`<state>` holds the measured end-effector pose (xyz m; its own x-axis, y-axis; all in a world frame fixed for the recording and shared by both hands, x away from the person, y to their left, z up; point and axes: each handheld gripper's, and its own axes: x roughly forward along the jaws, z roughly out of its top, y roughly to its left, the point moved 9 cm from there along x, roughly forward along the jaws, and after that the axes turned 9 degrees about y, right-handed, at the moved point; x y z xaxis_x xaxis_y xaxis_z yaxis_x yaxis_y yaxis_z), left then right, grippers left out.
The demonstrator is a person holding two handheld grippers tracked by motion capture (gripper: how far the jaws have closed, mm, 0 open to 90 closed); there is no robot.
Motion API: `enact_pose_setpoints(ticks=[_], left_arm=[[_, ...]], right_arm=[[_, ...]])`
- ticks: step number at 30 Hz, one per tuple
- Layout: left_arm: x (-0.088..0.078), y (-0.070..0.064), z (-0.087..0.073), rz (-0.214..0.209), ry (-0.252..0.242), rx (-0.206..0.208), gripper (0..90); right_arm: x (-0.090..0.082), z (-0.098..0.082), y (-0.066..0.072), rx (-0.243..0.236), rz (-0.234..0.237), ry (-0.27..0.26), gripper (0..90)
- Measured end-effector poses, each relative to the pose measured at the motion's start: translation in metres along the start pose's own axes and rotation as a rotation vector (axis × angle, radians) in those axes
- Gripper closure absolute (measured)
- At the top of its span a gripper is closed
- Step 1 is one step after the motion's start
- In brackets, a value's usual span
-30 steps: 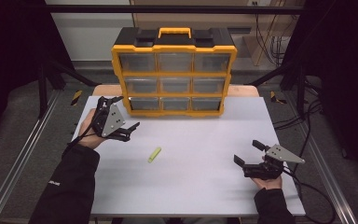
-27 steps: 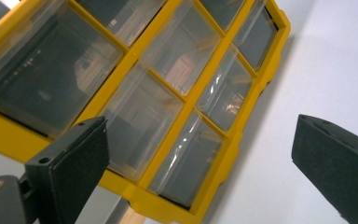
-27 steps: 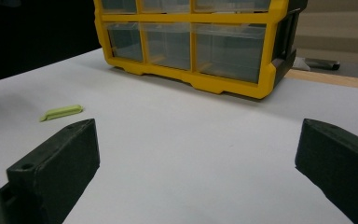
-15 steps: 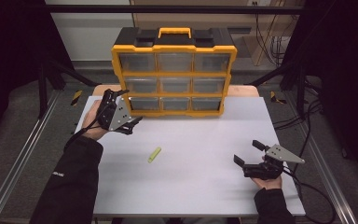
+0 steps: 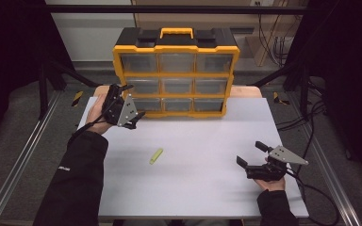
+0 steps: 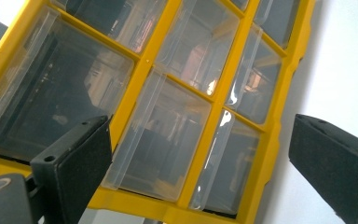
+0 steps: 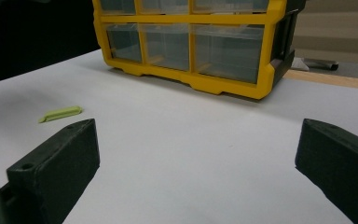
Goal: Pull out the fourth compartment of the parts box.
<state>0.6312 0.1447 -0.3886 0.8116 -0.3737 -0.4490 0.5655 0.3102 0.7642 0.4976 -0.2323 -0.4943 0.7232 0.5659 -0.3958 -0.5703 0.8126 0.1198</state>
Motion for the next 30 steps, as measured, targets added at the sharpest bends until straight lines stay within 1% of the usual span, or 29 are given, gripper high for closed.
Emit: enact_pose_setpoints(ticks=[1, 3, 5, 6, 8, 9, 10, 12, 17, 20, 23, 26, 27, 29, 30], left_arm=[[0.0, 0.0, 0.0, 0.0, 0.0, 0.0, 5.8], [0.003, 0.001, 0.001, 0.002, 0.001, 0.025, 5.8], [0.006, 0.002, 0.0, -0.005, -0.007, 0.032, 6.2], [0.008, 0.003, 0.0, -0.001, -0.003, 0.033, 6.3], [0.009, 0.004, -0.002, 0.001, 0.006, 0.036, 6.7], [0.013, 0.005, -0.006, 0.001, 0.03, 0.049, 6.8], [0.015, 0.005, -0.007, 0.001, 0.042, 0.054, 6.7], [0.017, 0.006, -0.009, 0.003, 0.053, 0.063, 6.8], [0.021, 0.01, -0.01, 0.022, 0.064, 0.068, 6.8], [0.025, 0.012, -0.012, 0.026, 0.073, 0.1, 7.3], [0.029, 0.015, -0.013, 0.041, 0.084, 0.129, 7.8], [0.031, 0.016, -0.014, 0.043, 0.085, 0.134, 8.4], [0.034, 0.017, -0.016, 0.046, 0.099, 0.151, 8.6], [0.035, 0.017, -0.016, 0.046, 0.099, 0.159, 8.8], [0.037, 0.017, -0.014, 0.051, 0.097, 0.176, 8.9]], right_arm=[[0.0, 0.0, 0.0, 0.0, 0.0, 0.0, 0.3], [0.0, 0.0, 0.0, 0.0, -0.002, 0.0, 0.3], [0.0, 0.0, -0.001, -0.001, -0.003, -0.001, 0.3], [0.0, 0.0, -0.001, -0.002, -0.003, -0.002, 0.3], [0.0, 0.0, 0.0, -0.003, -0.004, 0.0, 0.3], [0.0, 0.0, 0.0, -0.003, -0.003, 0.002, 0.3], [0.0, 0.0, -0.001, -0.006, -0.004, 0.002, 0.3], [0.0, 0.0, 0.0, -0.006, -0.004, 0.002, 0.3], [0.001, -0.001, 0.0, -0.008, -0.004, 0.006, 0.3], [0.002, -0.001, 0.0, -0.009, -0.004, 0.008, 0.3], [0.002, -0.001, 0.0, -0.009, -0.005, 0.009, 0.2], [0.002, -0.002, -0.001, -0.009, -0.007, 0.012, 0.2], [0.002, -0.002, -0.001, -0.008, -0.007, 0.013, 0.2], [0.002, -0.002, 0.0, -0.008, -0.005, 0.013, 0.3], [0.003, -0.002, 0.0, -0.009, -0.004, 0.013, 0.3]])
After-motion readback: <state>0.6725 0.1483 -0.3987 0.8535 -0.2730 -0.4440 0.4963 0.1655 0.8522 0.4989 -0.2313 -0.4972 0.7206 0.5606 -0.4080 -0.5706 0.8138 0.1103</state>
